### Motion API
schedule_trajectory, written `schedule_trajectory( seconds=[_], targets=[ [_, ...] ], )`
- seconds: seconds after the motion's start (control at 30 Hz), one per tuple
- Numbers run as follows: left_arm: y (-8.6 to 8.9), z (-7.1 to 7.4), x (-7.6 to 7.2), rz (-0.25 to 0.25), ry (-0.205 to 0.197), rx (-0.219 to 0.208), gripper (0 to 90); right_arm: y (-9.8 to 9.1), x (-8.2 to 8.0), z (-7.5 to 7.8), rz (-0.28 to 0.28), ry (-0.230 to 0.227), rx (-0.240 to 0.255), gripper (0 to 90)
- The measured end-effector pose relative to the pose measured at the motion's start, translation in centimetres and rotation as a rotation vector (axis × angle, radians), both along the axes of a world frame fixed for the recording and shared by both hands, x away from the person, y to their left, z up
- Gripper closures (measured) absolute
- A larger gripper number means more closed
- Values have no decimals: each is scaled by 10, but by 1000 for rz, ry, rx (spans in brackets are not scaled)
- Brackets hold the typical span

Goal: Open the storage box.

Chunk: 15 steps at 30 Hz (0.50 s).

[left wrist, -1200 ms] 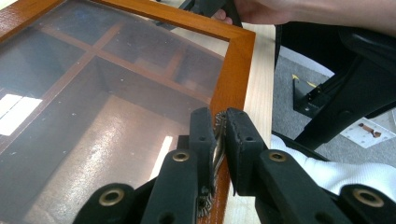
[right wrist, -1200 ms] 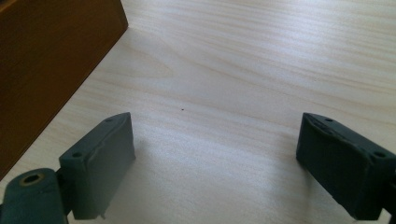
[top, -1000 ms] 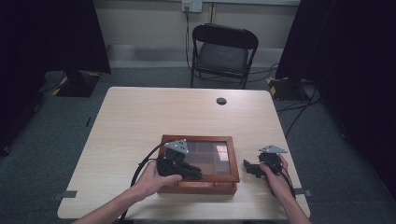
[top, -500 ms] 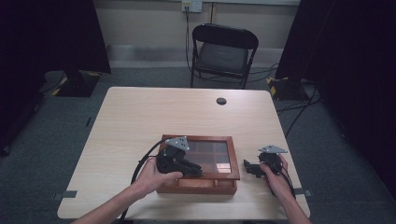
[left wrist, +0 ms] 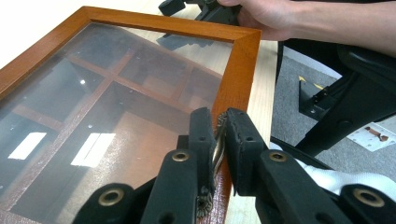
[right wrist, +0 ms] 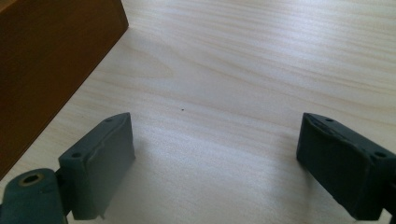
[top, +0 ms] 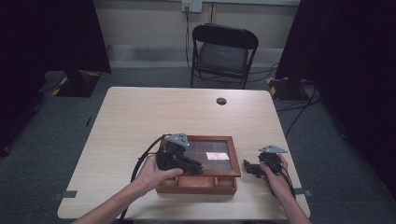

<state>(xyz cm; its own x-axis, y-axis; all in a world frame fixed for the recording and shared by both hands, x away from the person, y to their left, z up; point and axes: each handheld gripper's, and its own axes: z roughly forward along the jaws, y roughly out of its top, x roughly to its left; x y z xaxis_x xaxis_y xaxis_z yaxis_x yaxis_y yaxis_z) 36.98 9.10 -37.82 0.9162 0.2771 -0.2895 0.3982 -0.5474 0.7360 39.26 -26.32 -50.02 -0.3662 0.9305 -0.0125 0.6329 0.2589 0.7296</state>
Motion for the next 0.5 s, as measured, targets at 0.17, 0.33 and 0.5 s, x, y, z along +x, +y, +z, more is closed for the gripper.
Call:
schedule_trajectory(
  seconds=[0.17,0.33,0.5],
  targets=[
    [2,5,2,7,2,-7,812,0,0,0,0,0,0,103],
    [3,11,4,3,-14,-6,811,0,0,0,1,-1,-1,103],
    [3,13,4,1,-13,2,812,0,0,0,0,0,0,103]
  ],
)
